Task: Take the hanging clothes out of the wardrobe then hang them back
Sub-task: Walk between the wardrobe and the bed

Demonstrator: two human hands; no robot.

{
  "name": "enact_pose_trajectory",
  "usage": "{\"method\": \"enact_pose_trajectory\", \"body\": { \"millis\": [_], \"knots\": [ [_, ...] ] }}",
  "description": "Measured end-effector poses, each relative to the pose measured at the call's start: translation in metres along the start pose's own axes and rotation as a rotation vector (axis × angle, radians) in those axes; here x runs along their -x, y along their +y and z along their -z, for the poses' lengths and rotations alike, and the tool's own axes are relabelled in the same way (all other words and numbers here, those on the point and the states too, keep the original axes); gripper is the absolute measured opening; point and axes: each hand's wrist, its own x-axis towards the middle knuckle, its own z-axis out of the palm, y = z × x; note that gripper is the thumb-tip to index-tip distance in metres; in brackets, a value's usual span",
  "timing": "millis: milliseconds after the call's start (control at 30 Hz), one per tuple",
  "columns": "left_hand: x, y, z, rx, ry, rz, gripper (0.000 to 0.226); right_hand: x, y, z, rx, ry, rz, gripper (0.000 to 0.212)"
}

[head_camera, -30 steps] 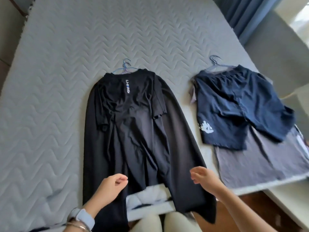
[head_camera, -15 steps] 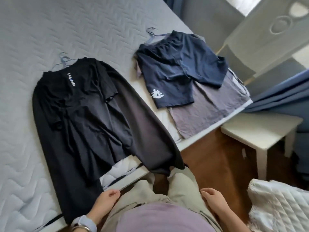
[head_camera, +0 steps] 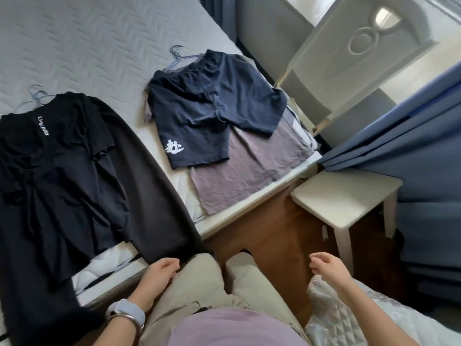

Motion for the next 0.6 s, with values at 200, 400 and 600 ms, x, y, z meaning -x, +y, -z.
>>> {"method": "enact_pose_trajectory", "body": {
  "millis": [200, 400, 600],
  "knots": [
    [-0.017, 0.031, -0.011, -0.025, 0.021, 0.042, 0.018, -0.025, -0.011, 0.016, -0.069, -0.044, -0.058, 0.013],
    [-0.054, 0.072, -0.031, 0.027, -0.034, 0.102, 0.016, -0.046, -0.025, 0.013, 0.021, -0.092, -0.181, 0.009],
    [-0.079, 0.138, -0.04, 0.054, -0.04, 0.039, 0.014, -0.088, -0.102, 0.051, 0.06, -0.097, -0.136, 0.012]
  ]
}}
